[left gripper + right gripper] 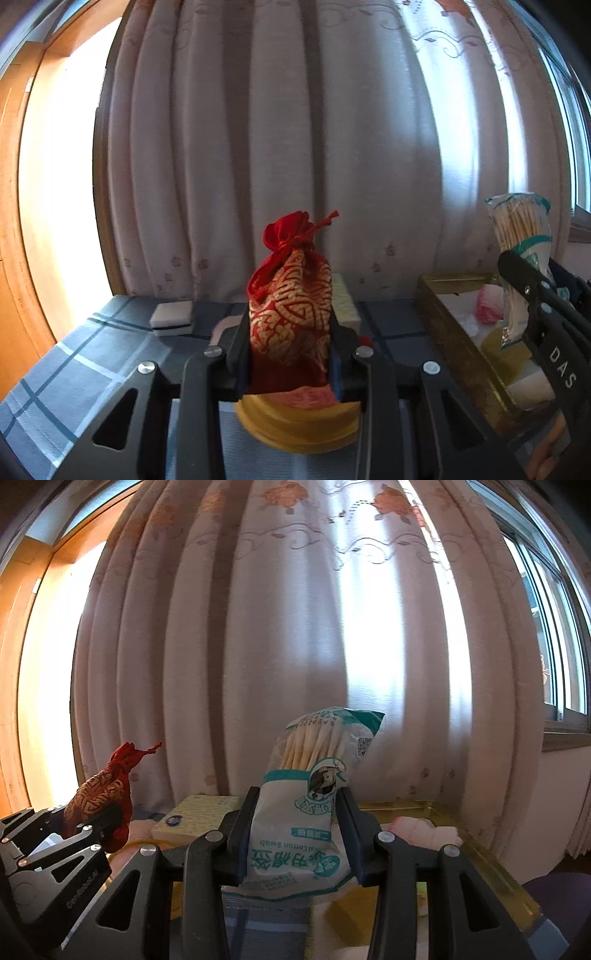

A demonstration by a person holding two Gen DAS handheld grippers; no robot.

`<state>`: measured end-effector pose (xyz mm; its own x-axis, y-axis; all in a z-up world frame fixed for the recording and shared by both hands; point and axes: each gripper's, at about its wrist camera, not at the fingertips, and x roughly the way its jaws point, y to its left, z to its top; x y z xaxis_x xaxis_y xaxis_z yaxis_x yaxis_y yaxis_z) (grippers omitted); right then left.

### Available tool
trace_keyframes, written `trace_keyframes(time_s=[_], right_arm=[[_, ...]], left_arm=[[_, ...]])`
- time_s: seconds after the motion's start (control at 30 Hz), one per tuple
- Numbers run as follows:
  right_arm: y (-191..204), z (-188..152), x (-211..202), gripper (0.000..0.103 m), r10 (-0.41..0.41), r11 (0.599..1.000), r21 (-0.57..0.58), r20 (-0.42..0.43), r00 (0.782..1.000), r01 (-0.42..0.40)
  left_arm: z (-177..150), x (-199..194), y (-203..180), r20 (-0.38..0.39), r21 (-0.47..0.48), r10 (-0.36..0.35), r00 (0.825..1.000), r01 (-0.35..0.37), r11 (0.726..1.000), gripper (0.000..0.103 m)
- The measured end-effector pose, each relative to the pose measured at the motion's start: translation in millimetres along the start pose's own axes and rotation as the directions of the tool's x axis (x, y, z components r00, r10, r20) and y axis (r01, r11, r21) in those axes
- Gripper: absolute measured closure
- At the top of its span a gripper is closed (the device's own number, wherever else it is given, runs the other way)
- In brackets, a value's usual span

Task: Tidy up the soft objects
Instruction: 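Carry the swab bag and red pouch over the gold tray with both tools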

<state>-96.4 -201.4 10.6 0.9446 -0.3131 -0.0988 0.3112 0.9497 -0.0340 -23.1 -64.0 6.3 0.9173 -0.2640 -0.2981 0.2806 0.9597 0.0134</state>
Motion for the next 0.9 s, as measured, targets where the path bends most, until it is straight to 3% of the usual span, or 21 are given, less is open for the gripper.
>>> trace_keyframes(time_s=[0.5, 0.9], right_arm=[[-78, -2, -10, 0.059, -0.137, 0.99, 0.026, -0.005, 0.991, 0.137], [-123, -2, -1, 0.059, -0.209, 0.977, 0.033, -0.039, 0.977, 0.21]], left_arm=[[2, 2, -71, 0.035, 0.079, -0.16, 0.986, 0.157, 0.984, 0.072], [5, 10, -141, -0.014, 0.151, -0.316, 0.949, 0.314, 0.937, 0.072]])
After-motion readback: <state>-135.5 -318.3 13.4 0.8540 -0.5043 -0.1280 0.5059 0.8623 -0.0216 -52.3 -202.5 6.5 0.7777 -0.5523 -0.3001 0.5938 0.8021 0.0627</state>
